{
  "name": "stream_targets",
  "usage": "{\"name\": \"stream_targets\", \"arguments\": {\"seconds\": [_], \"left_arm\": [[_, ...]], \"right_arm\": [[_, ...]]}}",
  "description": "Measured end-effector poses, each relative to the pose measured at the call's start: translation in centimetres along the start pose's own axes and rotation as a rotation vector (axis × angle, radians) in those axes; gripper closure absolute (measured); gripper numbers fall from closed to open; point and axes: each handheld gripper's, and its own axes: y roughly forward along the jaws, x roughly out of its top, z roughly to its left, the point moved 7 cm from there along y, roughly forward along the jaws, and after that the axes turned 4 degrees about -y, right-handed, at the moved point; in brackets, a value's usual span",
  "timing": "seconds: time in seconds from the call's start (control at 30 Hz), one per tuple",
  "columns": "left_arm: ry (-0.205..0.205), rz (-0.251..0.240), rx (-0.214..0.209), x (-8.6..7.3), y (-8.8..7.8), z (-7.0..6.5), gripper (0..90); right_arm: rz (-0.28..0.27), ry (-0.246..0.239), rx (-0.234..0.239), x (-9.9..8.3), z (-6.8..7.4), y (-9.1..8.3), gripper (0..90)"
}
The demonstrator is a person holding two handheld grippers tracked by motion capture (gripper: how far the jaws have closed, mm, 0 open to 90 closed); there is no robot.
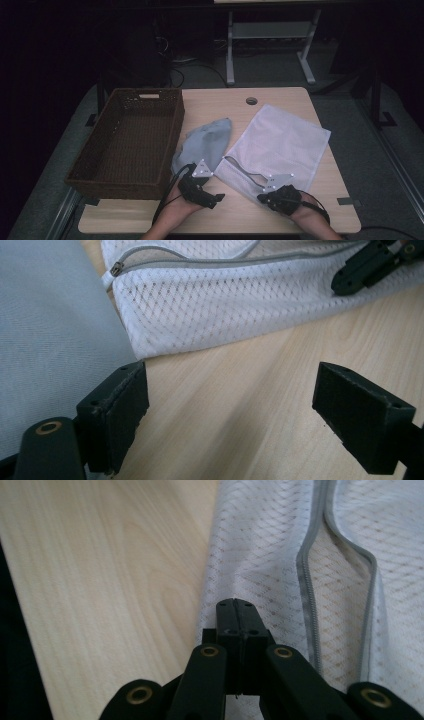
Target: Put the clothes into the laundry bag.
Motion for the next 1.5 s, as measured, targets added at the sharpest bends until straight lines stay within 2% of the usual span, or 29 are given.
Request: {"name": "stream_targets", "arguments": {"seconds": [0.17, 0.23, 0.33, 0.43, 0.6, 0.67, 0.7, 0.77, 0.83, 1.03, 1.1, 1.17, 1.2, 1.4, 1.5], "left_arm": [[0.002, 0.003, -0.002, -0.1, 0.0, -0.1, 14.1], [0.002, 0.002, -0.004, -0.1, 0.1, -0.1, 14.1], [0.003, 0.005, -0.006, -0.1, 0.1, -0.1, 14.1], [0.004, 0.005, -0.007, -0.1, 0.0, -0.1, 14.2], [-0.007, 0.002, -0.004, -0.1, 0.0, 0.1, 14.1], [-0.005, 0.001, -0.005, -0.1, -0.1, 0.1, 14.2], [-0.006, 0.002, -0.004, -0.1, -0.1, 0.1, 14.2], [-0.006, 0.002, -0.006, -0.1, -0.1, 0.1, 14.2], [0.004, 0.006, -0.002, -0.1, -0.1, 0.1, 14.2], [0.006, 0.002, -0.004, -0.1, -0.1, 0.1, 14.3], [0.006, 0.0, -0.003, -0.1, -0.1, 0.1, 14.2], [0.007, -0.001, -0.003, -0.1, -0.1, 0.1, 14.3], [0.007, -0.001, -0.004, -0.1, -0.1, 0.1, 14.3], [0.01, 0.004, -0.004, -0.1, -0.1, 0.0, 14.4], [0.011, 0.008, -0.006, -0.1, 0.0, 0.0, 14.4]], "right_arm": [[-0.01, 0.0, 0.046, 0.6, 1.2, 0.4, 89.5], [-0.01, -0.014, 0.049, 0.8, 1.6, 0.5, 89.5], [-0.016, -0.007, 0.058, 0.8, 1.7, 0.5, 89.3], [-0.061, 0.03, 0.082, 0.9, 1.4, -0.4, 82.6], [-0.131, 0.078, 0.069, 1.4, -0.5, -2.1, 63.0], [-0.135, 0.086, 0.068, 1.6, -1.5, -2.4, 50.5], [-0.129, 0.093, 0.065, 1.6, -1.9, -2.4, 49.3], [-0.124, 0.099, 0.049, 1.6, -2.9, -2.2, 41.2], [-0.134, 0.112, 0.053, 1.9, -3.7, -2.0, 42.3], [-0.12, 0.113, 0.015, 3.1, -6.0, -0.6, 40.3], [-0.125, 0.117, -0.003, 3.2, -6.6, 0.1, 43.1], [-0.127, 0.127, -0.004, 2.8, -6.7, 0.7, 45.2], [-0.109, 0.128, 0.002, 2.5, -6.6, 1.0, 45.8], [-0.084, 0.118, 0.021, 1.9, -6.0, 2.1, 52.9], [-0.081, 0.108, 0.006, 1.9, -5.9, 2.3, 56.8]]}}
